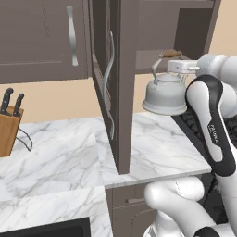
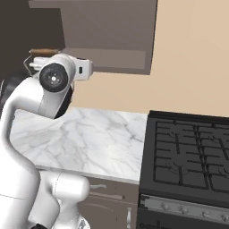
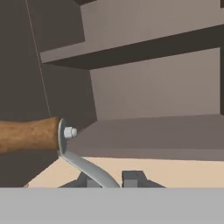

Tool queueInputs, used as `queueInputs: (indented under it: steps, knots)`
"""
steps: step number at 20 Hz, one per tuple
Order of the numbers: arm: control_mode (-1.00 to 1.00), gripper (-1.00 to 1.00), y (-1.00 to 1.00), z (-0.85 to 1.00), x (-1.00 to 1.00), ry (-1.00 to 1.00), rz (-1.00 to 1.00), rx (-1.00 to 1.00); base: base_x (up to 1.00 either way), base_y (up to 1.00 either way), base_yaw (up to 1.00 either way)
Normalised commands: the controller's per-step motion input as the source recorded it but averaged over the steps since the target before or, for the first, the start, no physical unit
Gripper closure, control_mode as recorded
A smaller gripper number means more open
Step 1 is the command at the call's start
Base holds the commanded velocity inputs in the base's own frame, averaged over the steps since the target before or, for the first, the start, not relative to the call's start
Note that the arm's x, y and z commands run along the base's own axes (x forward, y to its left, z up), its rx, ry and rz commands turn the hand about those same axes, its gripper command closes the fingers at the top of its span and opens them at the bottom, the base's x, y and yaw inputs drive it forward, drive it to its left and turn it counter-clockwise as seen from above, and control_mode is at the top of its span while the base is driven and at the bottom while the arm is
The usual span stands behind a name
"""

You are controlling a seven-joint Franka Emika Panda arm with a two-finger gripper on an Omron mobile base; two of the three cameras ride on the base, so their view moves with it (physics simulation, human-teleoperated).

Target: Open the cabinet, pick the kettle from the cabinet, and place it in the sink.

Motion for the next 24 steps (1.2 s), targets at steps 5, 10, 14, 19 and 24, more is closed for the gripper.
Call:
queueInputs:
  steps: [5,10,14,19,24]
  knots:
    - [-1.00,1.00,-0.03,-0.24,-0.31,0.03,-0.05,0.00,0.00,0.00,0.00]
    - [-1.00,1.00,0.00,-0.24,-0.26,0.00,-0.05,0.00,0.00,0.00,0.00]
    - [-1.00,1.00,0.00,-0.22,-0.24,0.00,-0.04,0.00,0.00,0.00,0.00]
    - [-1.00,1.00,0.00,-0.23,-0.21,0.00,-0.06,0.00,0.00,0.00,0.00]
    - [-1.00,1.00,0.00,-0.23,-0.14,0.00,-0.07,0.00,0.00,0.00,0.00]
